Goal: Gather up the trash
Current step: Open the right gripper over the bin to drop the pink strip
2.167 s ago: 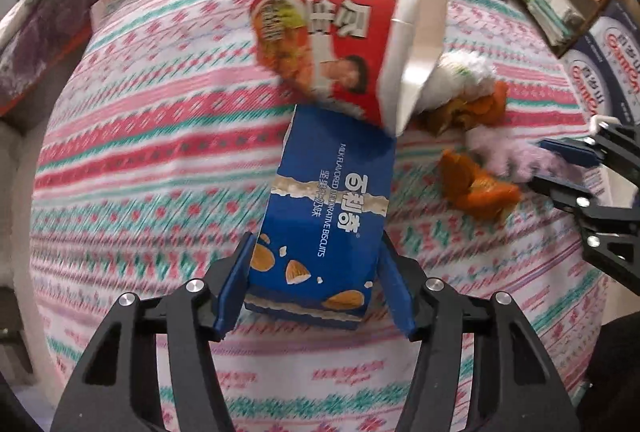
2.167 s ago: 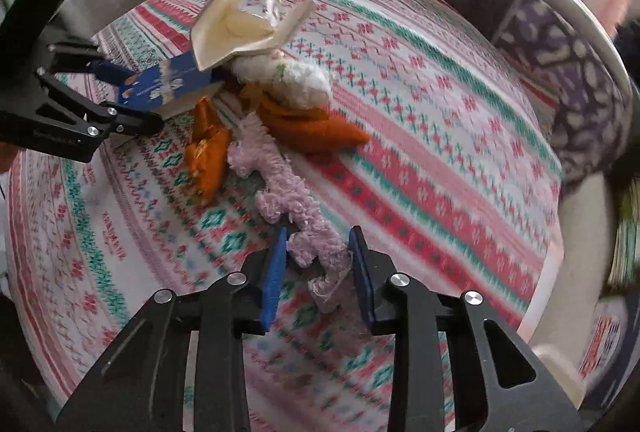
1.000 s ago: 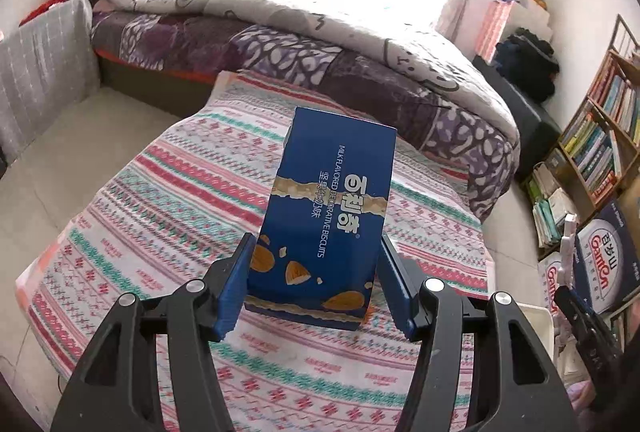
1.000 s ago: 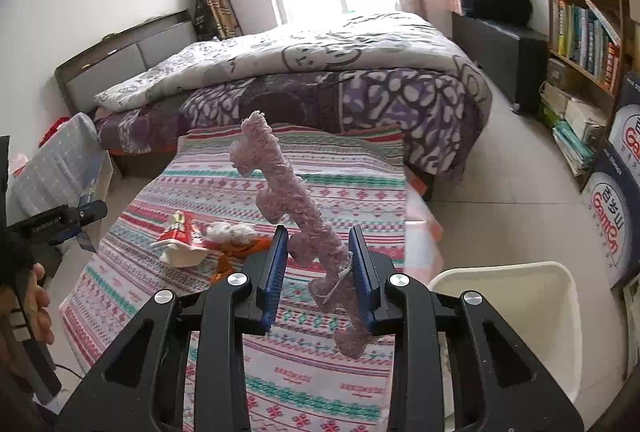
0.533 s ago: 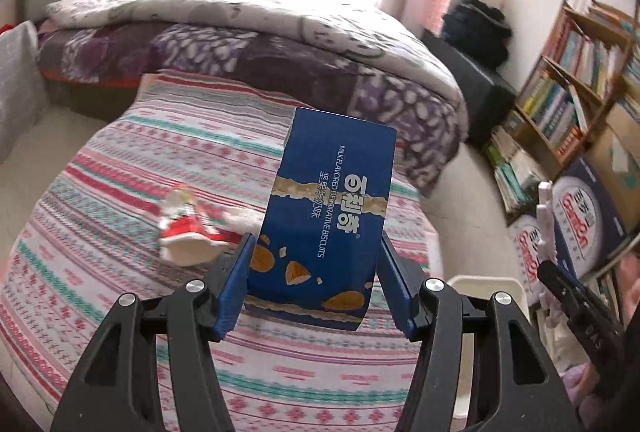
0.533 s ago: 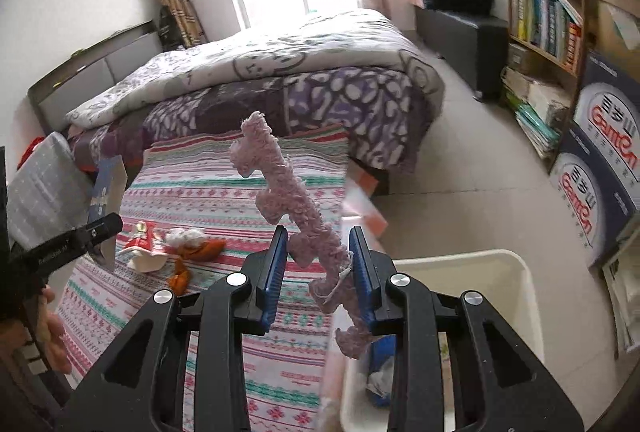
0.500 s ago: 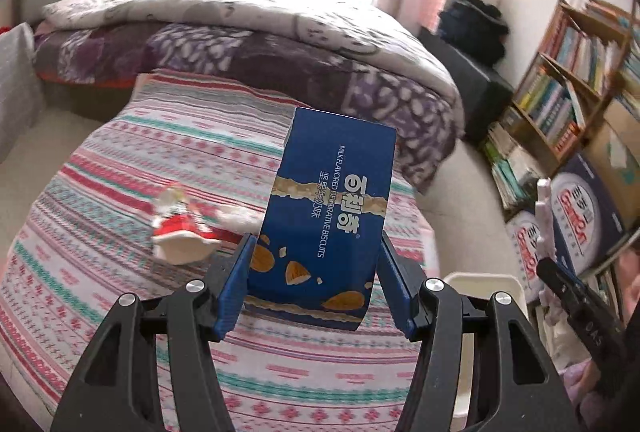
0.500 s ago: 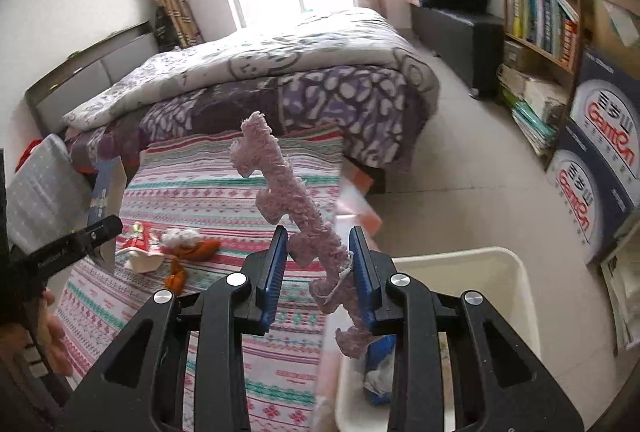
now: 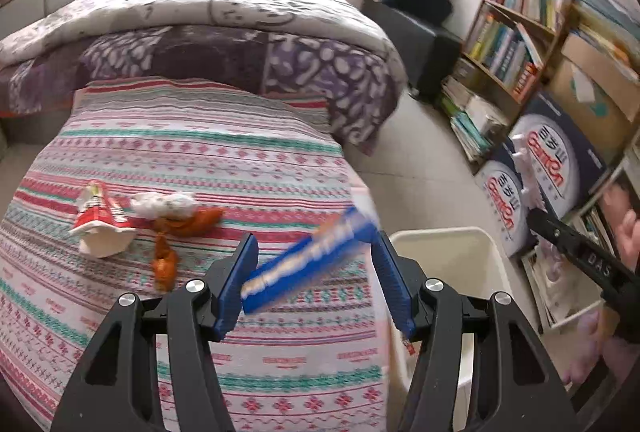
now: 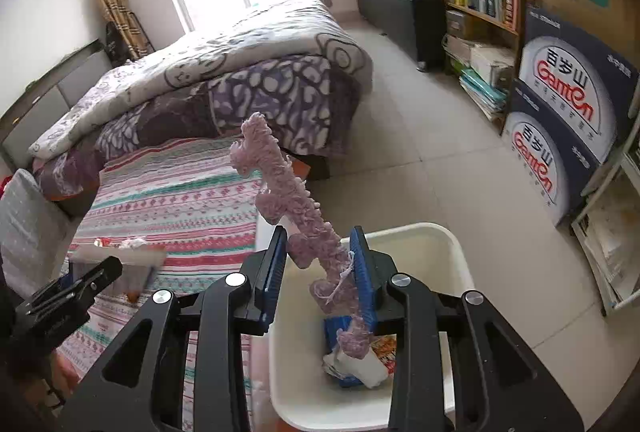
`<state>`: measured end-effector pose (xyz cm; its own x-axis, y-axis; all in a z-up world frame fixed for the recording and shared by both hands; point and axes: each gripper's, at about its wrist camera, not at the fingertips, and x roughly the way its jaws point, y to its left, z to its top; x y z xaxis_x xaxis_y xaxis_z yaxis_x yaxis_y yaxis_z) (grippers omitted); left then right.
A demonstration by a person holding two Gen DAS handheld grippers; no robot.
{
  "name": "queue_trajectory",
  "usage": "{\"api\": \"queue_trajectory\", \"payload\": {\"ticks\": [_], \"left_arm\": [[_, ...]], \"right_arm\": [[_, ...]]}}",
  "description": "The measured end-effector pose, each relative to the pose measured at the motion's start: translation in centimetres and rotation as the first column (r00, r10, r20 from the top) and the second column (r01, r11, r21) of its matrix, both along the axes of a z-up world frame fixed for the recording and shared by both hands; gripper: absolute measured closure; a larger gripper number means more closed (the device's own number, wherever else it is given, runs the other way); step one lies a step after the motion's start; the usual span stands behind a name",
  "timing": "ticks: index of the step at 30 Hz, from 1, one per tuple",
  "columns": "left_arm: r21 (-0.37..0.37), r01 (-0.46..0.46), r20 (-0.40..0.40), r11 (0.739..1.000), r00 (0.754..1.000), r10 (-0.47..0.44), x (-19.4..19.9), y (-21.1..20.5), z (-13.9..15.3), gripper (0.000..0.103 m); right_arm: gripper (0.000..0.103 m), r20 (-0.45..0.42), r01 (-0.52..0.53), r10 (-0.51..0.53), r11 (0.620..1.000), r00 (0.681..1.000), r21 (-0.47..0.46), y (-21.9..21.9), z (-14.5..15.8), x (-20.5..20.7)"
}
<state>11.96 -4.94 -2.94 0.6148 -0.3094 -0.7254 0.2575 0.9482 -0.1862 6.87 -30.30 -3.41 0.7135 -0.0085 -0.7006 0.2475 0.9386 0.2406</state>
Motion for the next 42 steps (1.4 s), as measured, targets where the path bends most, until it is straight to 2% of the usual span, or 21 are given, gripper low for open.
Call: {"api": "queue_trajectory", "payload": {"ticks": [4, 11, 13, 15, 16, 17, 18, 20, 22, 24, 26, 29, 31, 33, 34, 35, 37, 39, 40, 42], "left_arm": [[0.007, 0.025, 0.0, 1.0, 1.0, -0.025, 0.1, -1.1, -0.1, 0.046], [-0.039, -0.022, -0.057, 0.999, 0.998, 0.019, 1.6, 0.3, -0.7, 0.049], [-0.011, -0.013, -0.082, 1.0, 0.997, 0.012, 2.0, 0.3, -1.0, 0.049], [0.067, 0.051, -0.168, 0.996, 0.985, -0.039, 2.8, -0.3, -2.2, 0.044], [0.116, 0.078, -0.238, 0.99, 0.97, -0.049, 3.3, -0.5, -3.3, 0.035], [0.136, 0.059, -0.285, 0.989, 0.958, -0.018, 3.6, 0.0, -4.4, 0.035], [0.125, 0.006, -0.327, 0.992, 0.945, 0.035, 3.8, 0.9, -5.4, 0.035], [0.067, -0.086, -0.427, 0.994, 0.898, 0.106, 4.1, 2.2, -7.1, 0.034], [-0.022, -0.206, -0.503, 0.978, 0.848, 0.168, 3.8, 3.4, -8.3, 0.034], [-0.064, -0.303, -0.526, 0.951, 0.82, 0.226, 3.1, 3.8, -9.1, 0.031], [-0.125, -0.408, -0.552, 0.904, 0.786, 0.278, 2.5, 4.2, -9.7, 0.026], [-0.155, -0.501, -0.553, 0.851, 0.758, 0.346, 3.0, 4.5, -10.2, 0.026], [-0.142, -0.534, -0.555, 0.833, 0.74, 0.38, 4.0, 4.2, -10.7, 0.026], [-0.084, -0.549, -0.576, 0.832, 0.708, 0.409, 4.7, 3.7, -11.4, 0.025], [-0.056, -0.544, -0.577, 0.837, 0.702, 0.418, 4.9, 3.4, -11.8, 0.024], [-0.044, -0.529, -0.555, 0.847, 0.719, 0.42, 5.0, 2.9, -11.7, 0.018], [0.024, -0.482, -0.52, 0.876, 0.742, 0.423, 4.8, 1.6, -11.6, 0.016], [0.079, -0.423, -0.478, 0.903, 0.778, 0.407, 4.6, 0.3, -11.7, 0.015], [0.099, -0.379, -0.456, 0.92, 0.805, 0.381, 4.4, -0.2, -11.6, 0.016], [0.094, -0.345, -0.438, 0.934, 0.828, 0.35, 4.1, -0.3, -11.3, 0.03]], "right_arm": [[0.072, 0.005, 0.027, -0.027, 1.0, 1.0, 0.0, -1.1, 0.1, -0.6], [0.072, -0.021, 0.035, -0.035, 0.999, 0.999, 0.006, -2.2, -0.4, -1.1], [0.072, -0.027, 0.035, -0.035, 0.999, 0.999, 0.008, -2.4, -0.5, -1.2], [0.072, -0.029, 0.035, -0.035, 0.999, 0.999, 0.012, -2.6, -0.6, -1.3], [0.072, -0.028, 0.035, -0.034, 0.999, 0.999, 0.013, -2.6, -0.6, -1.2], [0.072, -0.028, 0.033, -0.032, 0.999, 0.999, 0.014, -2.6, -0.6, -1.2], [0.072, -0.029, 0.031, -0.03, 0.999, 0.999, 0.019, -2.6, -0.6, -1.3], [0.072, -0.027, 0.024, -0.024, 0.999, 0.999, 0.027, -2.4, -0.7, -1.2], [0.072, -0.023, 0.014, -0.014, 1.0, 1.0, 0.023, -2.0, -0.6, -1.3], [0.072, -0.022, 0.001, -0.001, 1.0, 1.0, 0.008, -1.6, -0.6, -1.2], [0.072, -0.024, -0.004, 0.005, 1.0, 1.0, 0.006, -1.3, -0.6, -1.1], [0.072, -0.026, -0.006, 0.007, 1.0, 1.0, 0.02, -1.2, -0.7, -1.0], [0.072, -0.031, -0.007, 0.007, 1.0, 1.0, 0.019, -1.2, -0.8, -1.0], [0.072, -0.038, -0.007, 0.008, 1.0, 0.999, 0.021, -1.3, -1.0, -0.9], [0.072, -0.041, -0.007, 0.008, 1.0, 0.999, 0.022, -1.3, -1.0, -0.8], [0.072, -0.045, -0.007, 0.008, 1.0, 0.999, 0.022, -1.3, -1.1, -0.8], [0.071, -0.049, -0.01, 0.011, 1.0, 0.999, 0.024, -1.3, -1.2, -0.6], [0.071, -0.052, -0.015, 0.016, 1.0, 0.999, 0.026, -1.2, -1.2, -0.5], [0.071, -0.052, -0.017, 0.018, 1.0, 0.998, 0.026, -1.1, -1.2, -0.5], [0.071, -0.05, -0.023, 0.024, 0.999, 0.998, 0.027, -0.8, -1.2, -0.4]]}}
